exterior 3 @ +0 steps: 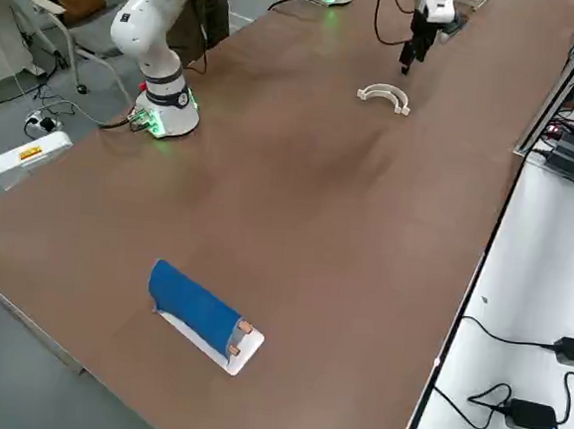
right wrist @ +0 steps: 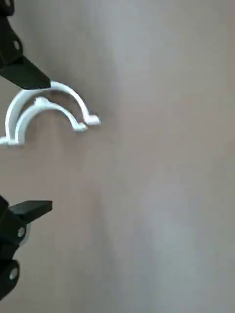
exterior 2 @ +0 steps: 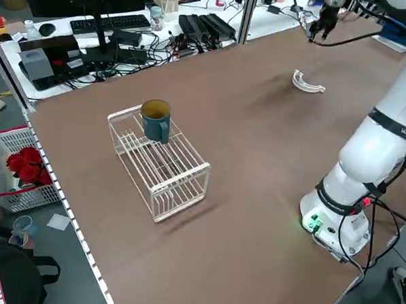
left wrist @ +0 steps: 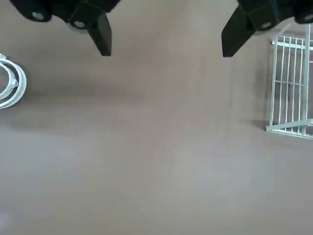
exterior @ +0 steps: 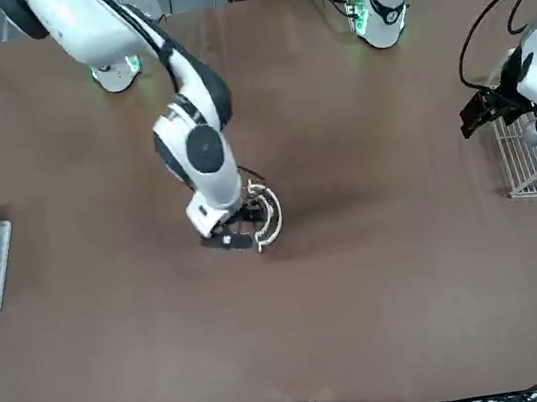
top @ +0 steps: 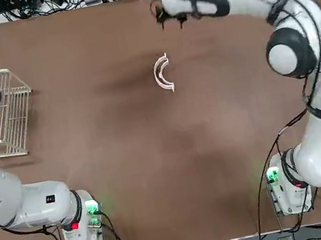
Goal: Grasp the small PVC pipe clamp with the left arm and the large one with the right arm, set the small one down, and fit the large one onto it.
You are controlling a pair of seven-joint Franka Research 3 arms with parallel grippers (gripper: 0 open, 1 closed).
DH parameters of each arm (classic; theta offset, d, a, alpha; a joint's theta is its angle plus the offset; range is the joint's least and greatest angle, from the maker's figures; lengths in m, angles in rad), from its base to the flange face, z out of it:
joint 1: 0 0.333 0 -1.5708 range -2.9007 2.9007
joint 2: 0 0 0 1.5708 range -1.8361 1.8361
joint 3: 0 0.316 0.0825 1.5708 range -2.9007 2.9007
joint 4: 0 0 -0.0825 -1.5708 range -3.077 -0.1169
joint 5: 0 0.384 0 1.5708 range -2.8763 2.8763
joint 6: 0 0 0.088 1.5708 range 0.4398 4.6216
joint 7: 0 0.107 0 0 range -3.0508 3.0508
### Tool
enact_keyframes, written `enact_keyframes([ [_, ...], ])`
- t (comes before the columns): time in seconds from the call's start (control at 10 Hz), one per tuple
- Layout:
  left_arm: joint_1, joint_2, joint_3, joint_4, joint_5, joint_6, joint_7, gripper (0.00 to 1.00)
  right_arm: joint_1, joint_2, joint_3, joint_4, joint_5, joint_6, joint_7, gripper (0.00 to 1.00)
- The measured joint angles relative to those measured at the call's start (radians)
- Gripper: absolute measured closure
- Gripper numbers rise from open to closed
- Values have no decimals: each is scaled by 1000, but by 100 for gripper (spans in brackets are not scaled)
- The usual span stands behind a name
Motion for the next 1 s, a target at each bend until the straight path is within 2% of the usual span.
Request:
enact_keyframes([
  [0.3,0,0,0,4,0,0,6,0,-138,-135,-9,-1,10,-68,-55,0],
  [0.4,0,1,0,4,0,-1,7,0,-159,-159,-54,-2,43,-94,-135,0],
  [0.6,-1,1,-1,4,0,-2,9,0,-172,-212,-219,-2,159,-155,-367,0],
  [0.8,-2,1,-2,4,0,-11,18,0,-183,-300,-372,-26,213,-229,-583,0],
  [0.9,-2,1,-3,5,0,-13,35,0,-193,-360,-427,-69,221,-245,-659,0],
  [1.0,-2,1,-3,5,0,-13,46,0,-218,-419,-454,-111,222,-272,-703,0],
])
